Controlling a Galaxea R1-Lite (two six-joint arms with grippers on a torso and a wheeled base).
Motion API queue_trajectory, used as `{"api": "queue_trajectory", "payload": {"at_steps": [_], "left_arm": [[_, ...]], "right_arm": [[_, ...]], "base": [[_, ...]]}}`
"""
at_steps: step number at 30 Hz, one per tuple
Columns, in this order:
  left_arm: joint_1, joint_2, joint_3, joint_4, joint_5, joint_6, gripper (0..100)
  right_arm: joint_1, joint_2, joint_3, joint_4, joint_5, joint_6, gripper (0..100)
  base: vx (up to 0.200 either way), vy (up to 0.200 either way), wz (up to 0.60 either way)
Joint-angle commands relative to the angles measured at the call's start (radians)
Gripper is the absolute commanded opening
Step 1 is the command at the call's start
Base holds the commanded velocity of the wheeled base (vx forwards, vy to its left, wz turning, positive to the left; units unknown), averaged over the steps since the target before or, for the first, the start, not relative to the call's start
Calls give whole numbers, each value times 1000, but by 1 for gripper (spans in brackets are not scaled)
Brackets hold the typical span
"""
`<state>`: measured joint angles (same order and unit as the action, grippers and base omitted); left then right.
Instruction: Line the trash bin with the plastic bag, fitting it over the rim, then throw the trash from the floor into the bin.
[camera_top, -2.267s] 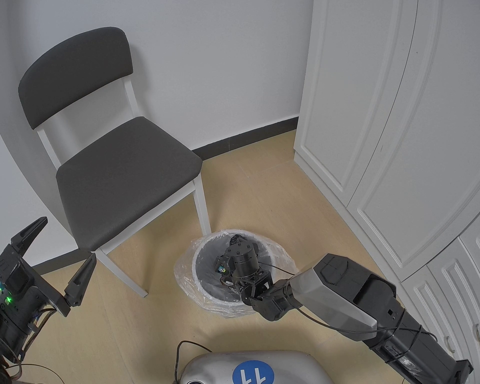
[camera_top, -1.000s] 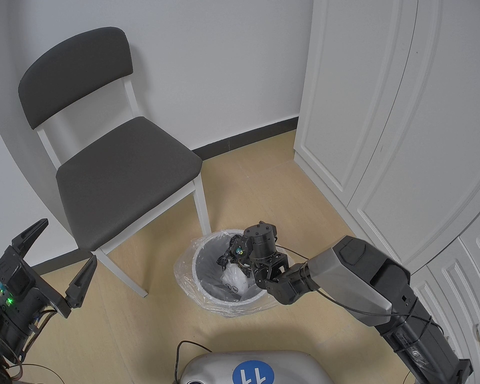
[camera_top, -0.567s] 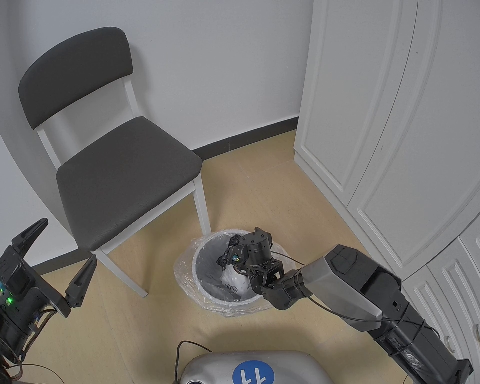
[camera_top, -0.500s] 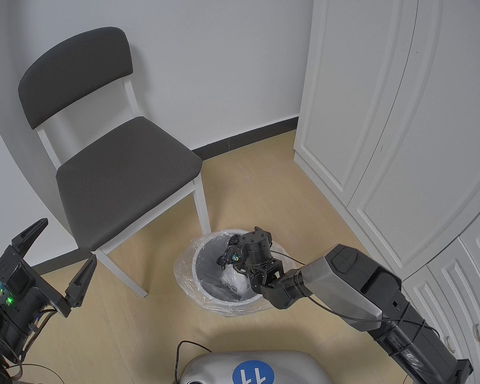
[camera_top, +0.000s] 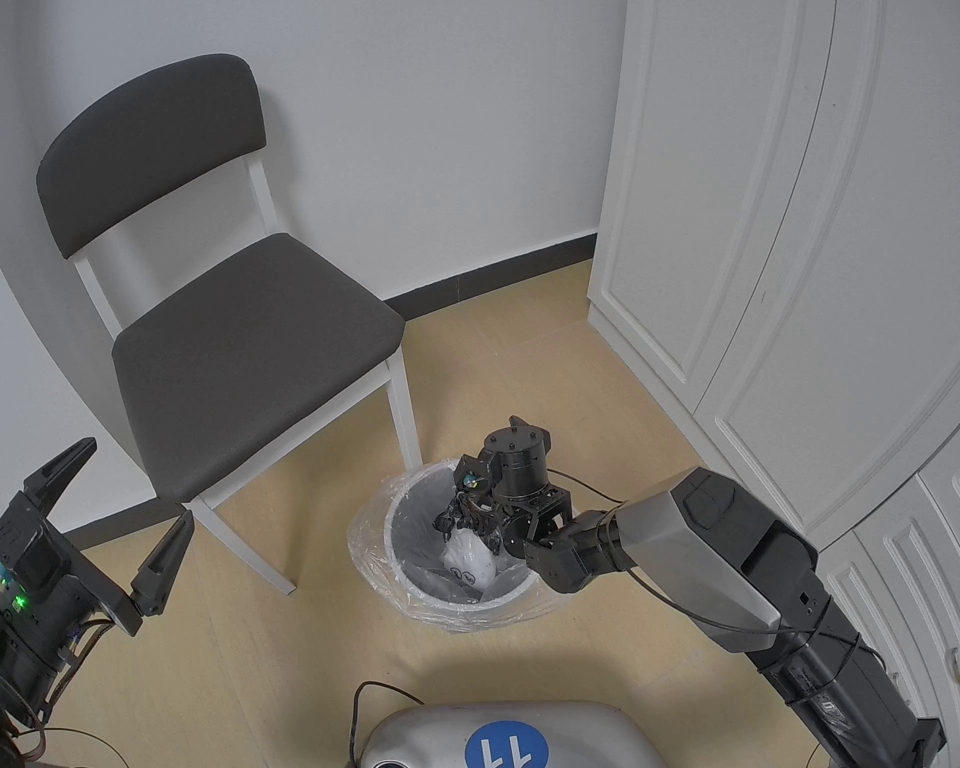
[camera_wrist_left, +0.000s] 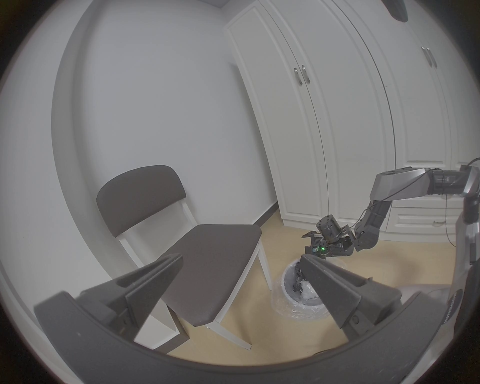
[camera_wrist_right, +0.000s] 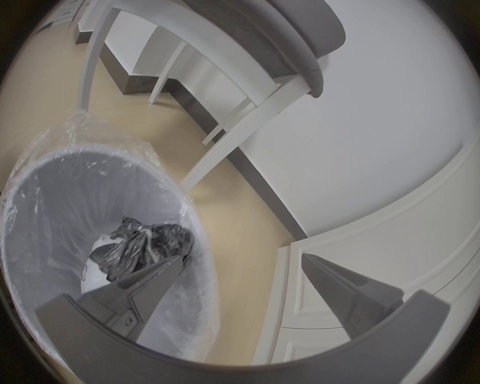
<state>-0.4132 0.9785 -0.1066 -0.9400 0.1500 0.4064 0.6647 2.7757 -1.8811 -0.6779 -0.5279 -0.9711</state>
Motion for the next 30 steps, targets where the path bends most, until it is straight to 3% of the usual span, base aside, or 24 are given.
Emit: {"api": "queue_trajectory", "payload": {"at_steps": [1,8,30], "left_arm": [[1,2,-1,0,0,-1,100],[1,8,-1,13,0,-1,100],[1,8,-1,13,0,0,100]], "right_arm": [[-10,27,-35,1,-1,-8,100],[-20,110,-119,4,0,-35,100],[1,150,-119,35,5,-26,100]], "base": [[0,0,0],[0,0,0],[0,0,0]]}}
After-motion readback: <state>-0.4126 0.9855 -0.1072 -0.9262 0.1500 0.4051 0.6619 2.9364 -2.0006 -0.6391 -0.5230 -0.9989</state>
